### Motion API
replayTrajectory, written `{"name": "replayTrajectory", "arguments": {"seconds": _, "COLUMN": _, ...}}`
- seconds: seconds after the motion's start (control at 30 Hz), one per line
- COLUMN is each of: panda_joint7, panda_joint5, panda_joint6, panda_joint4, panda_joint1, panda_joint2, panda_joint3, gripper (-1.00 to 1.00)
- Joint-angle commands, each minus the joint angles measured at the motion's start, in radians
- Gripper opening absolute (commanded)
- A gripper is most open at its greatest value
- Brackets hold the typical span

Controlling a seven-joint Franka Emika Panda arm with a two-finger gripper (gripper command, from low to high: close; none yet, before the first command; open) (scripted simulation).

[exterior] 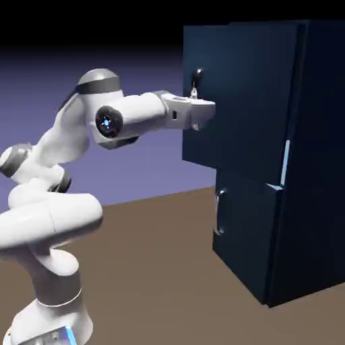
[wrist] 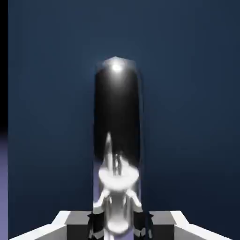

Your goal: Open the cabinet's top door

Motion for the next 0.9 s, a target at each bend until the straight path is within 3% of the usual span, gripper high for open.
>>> {"name": "replayTrajectory", "arguments": {"seconds": 0.0, "panda_joint7": -0.022, "panda_joint5": -0.017, "panda_joint6": -0.042, "panda_joint4": -0.004, "panda_joint1": -0.012, "panda_joint2": 0.025, "panda_joint3": -0.02, "gripper": -1.0}}
{"name": "replayTrajectory", "arguments": {"seconds": 0.4, "panda_joint7": -0.316, "panda_joint5": -0.282, "panda_joint6": -0.559, "panda_joint4": 0.076, "panda_joint1": -0.229, "panda_joint2": 0.409, "panda_joint3": -0.166, "gripper": -1.0}}
{"name": "replayTrajectory", "arguments": {"seconds": 0.67, "panda_joint7": -0.562, "panda_joint5": -0.517, "panda_joint6": -0.823, "panda_joint4": 0.252, "panda_joint1": -0.404, "panda_joint2": 0.699, "panda_joint3": -0.126, "gripper": -1.0}}
{"name": "replayTrajectory", "arguments": {"seconds": 0.87, "panda_joint7": -0.758, "panda_joint5": -0.724, "panda_joint6": -0.93, "panda_joint4": 0.435, "panda_joint1": -0.516, "panda_joint2": 0.917, "panda_joint3": -0.036, "gripper": -1.0}}
